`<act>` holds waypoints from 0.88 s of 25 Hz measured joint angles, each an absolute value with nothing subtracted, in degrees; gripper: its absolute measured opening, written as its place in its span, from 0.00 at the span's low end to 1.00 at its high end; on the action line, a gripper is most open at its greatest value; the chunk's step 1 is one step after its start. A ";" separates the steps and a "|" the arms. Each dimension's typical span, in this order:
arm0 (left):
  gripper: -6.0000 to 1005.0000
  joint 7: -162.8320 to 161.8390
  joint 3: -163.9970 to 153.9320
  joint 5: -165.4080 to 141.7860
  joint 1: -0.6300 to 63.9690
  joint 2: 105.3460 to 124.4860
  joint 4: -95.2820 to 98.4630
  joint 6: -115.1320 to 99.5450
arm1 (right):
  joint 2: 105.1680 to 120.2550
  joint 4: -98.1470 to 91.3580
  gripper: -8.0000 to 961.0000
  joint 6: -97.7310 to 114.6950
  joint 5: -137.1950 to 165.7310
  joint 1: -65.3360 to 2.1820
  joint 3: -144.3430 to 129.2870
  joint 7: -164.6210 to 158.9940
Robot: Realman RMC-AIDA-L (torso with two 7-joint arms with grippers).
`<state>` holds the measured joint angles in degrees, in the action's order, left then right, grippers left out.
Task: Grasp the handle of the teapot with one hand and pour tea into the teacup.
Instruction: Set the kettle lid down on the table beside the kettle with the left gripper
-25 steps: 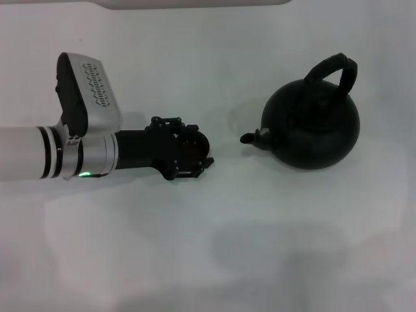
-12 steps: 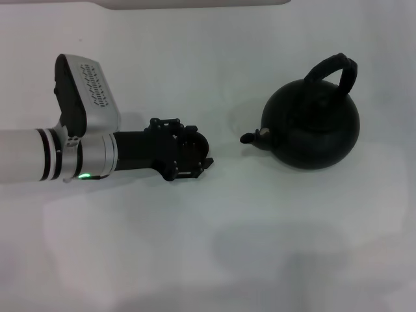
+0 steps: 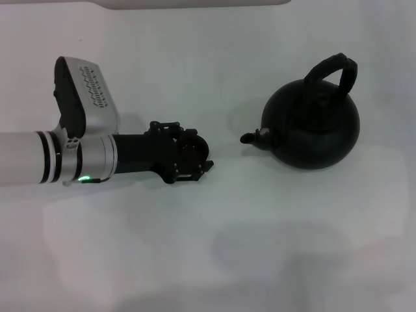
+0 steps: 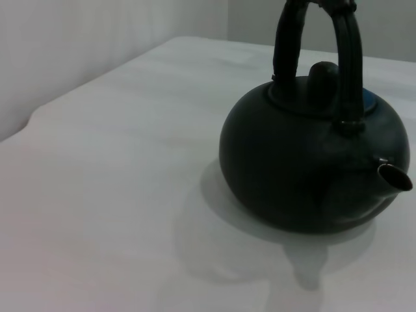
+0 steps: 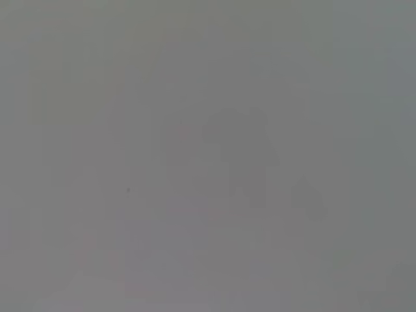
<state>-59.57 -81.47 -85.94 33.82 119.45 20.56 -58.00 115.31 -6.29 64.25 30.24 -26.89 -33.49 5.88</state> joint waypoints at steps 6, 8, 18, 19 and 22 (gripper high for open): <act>0.72 -59.75 -81.47 -85.94 33.10 119.44 20.93 -58.12 | 115.31 -6.06 0.88 65.04 30.22 -26.75 -33.49 5.88; 0.73 -59.77 -81.47 -85.94 33.02 119.44 21.02 -58.13 | 115.31 -6.05 0.88 65.13 30.18 -26.62 -33.48 5.88; 0.88 -60.32 -81.48 -85.90 32.88 119.35 21.15 -58.37 | 115.31 -5.99 0.88 65.25 30.05 -26.37 -33.49 5.89; 0.88 -60.32 -81.48 -85.90 32.88 119.35 21.15 -58.37 | 115.31 -5.98 0.88 65.25 30.05 -26.37 -33.49 5.89; 0.88 -60.80 -81.48 -85.87 32.41 119.35 22.21 -59.19 | 115.31 -5.98 0.88 65.25 30.05 -26.36 -33.48 5.89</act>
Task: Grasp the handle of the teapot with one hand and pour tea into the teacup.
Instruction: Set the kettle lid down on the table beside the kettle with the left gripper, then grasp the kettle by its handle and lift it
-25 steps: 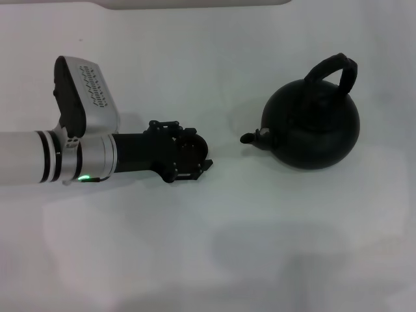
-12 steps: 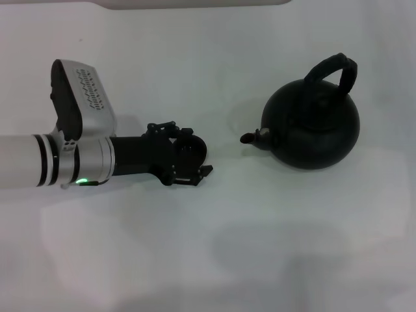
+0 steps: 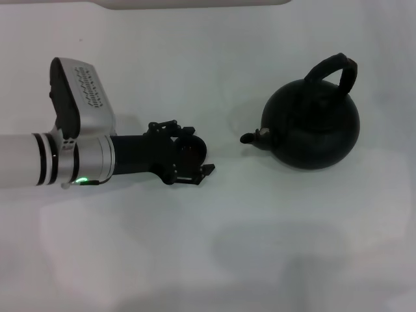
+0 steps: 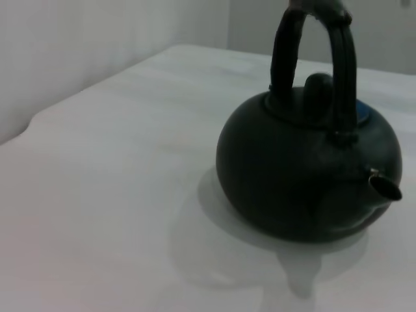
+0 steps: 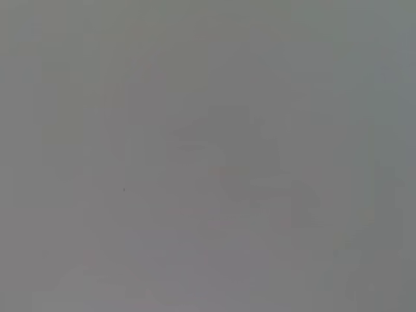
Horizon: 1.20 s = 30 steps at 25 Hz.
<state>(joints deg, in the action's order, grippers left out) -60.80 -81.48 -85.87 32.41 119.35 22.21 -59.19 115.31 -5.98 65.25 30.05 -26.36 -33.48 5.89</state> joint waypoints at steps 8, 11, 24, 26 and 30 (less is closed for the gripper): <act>0.88 -61.42 -81.49 -85.86 26.86 119.21 30.71 -60.79 | 115.31 -5.97 0.88 65.25 30.00 -26.37 -33.48 5.89; 0.88 -62.07 -81.59 -85.90 25.50 119.15 32.94 -61.91 | 115.31 -5.97 0.88 65.24 29.96 -26.37 -33.48 5.89; 0.88 -63.62 -83.04 -85.01 16.79 119.15 47.66 -65.05 | 115.31 -6.07 0.88 65.20 29.89 -26.37 -33.49 5.89; 0.88 -63.69 -82.84 -84.26 14.63 119.07 50.37 -64.92 | 115.31 -6.07 0.88 65.18 29.94 -26.37 -33.49 5.89; 0.88 -63.32 -79.65 -82.11 8.99 119.00 56.06 -63.84 | 115.30 -6.12 0.88 64.94 30.26 -26.33 -34.98 4.67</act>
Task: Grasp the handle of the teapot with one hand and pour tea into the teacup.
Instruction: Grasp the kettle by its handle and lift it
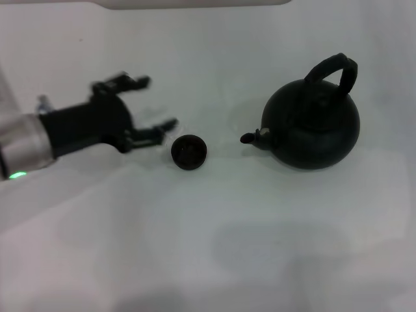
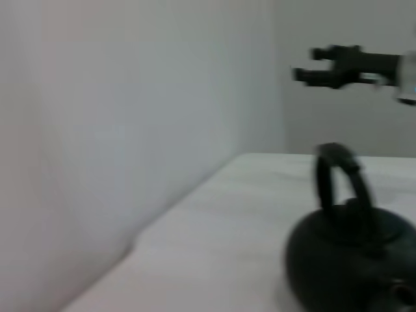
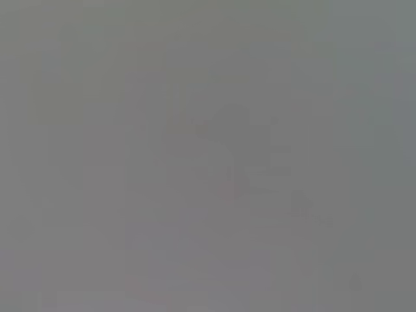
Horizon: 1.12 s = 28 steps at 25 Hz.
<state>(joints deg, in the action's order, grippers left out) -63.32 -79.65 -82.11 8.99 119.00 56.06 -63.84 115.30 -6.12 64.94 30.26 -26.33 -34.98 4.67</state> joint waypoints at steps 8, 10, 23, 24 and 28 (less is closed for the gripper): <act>0.88 -59.70 -70.26 -74.78 3.27 118.86 56.53 -64.88 | 114.96 -17.42 0.88 55.00 32.30 -20.14 -52.53 -16.84; 0.88 -59.63 -69.11 -74.67 2.98 118.82 55.99 -64.78 | 114.57 -27.25 0.88 46.49 36.15 -15.78 -61.57 -27.48; 0.88 -59.21 -65.36 -75.41 4.54 118.56 50.22 -64.73 | 111.82 -53.12 0.88 65.20 85.23 -4.99 -55.95 -82.50; 0.88 -59.17 -65.39 -75.41 4.58 118.56 50.16 -64.71 | 111.73 -53.06 0.88 67.14 86.92 -5.33 -55.15 -83.88; 0.88 -59.08 -65.68 -75.43 4.68 118.56 50.04 -64.57 | 110.85 -52.51 0.87 73.06 93.67 -7.65 -55.19 -90.09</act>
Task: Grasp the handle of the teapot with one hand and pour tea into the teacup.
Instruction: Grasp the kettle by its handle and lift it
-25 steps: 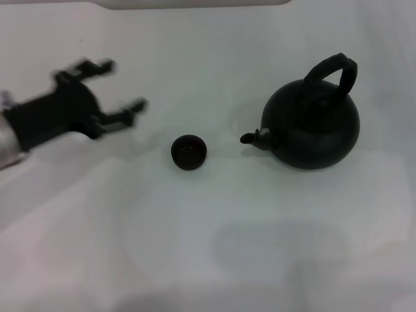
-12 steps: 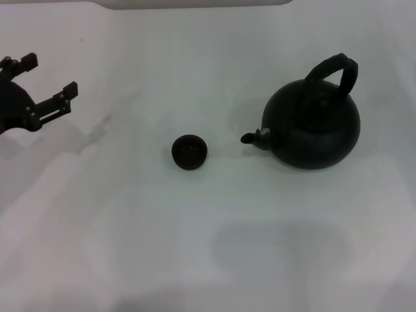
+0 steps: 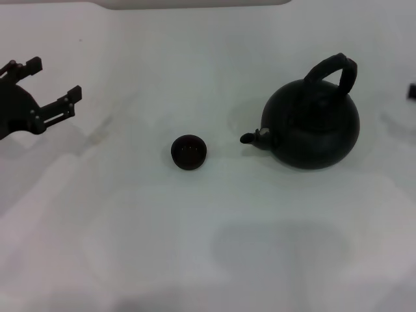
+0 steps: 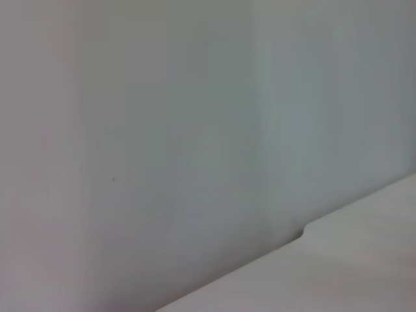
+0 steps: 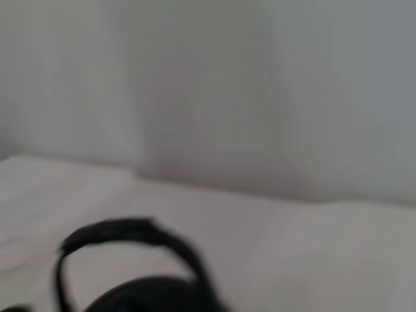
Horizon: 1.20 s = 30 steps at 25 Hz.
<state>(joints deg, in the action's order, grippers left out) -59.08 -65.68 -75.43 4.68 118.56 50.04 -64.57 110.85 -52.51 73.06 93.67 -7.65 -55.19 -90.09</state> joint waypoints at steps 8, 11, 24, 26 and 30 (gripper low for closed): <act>0.88 -59.06 -65.84 -75.97 5.79 118.64 48.04 -64.89 | 112.40 -49.60 0.87 76.26 96.98 -12.41 -55.17 -89.63; 0.88 -59.04 -66.39 -76.05 5.84 118.72 47.86 -65.01 | 113.21 -49.49 0.87 75.73 97.04 -13.53 -55.08 -88.46; 0.88 -58.95 -68.08 -76.21 5.99 118.69 47.20 -65.04 | 114.73 -45.12 0.87 71.87 99.68 -19.23 -56.42 -87.63; 0.87 -58.94 -68.07 -76.21 6.01 118.69 47.20 -65.04 | 114.87 -45.08 0.87 70.05 99.76 -19.46 -58.05 -87.45; 0.87 -58.89 -68.06 -76.21 6.37 118.66 47.19 -65.03 | 114.96 -44.95 0.87 67.47 99.55 -19.97 -59.76 -87.36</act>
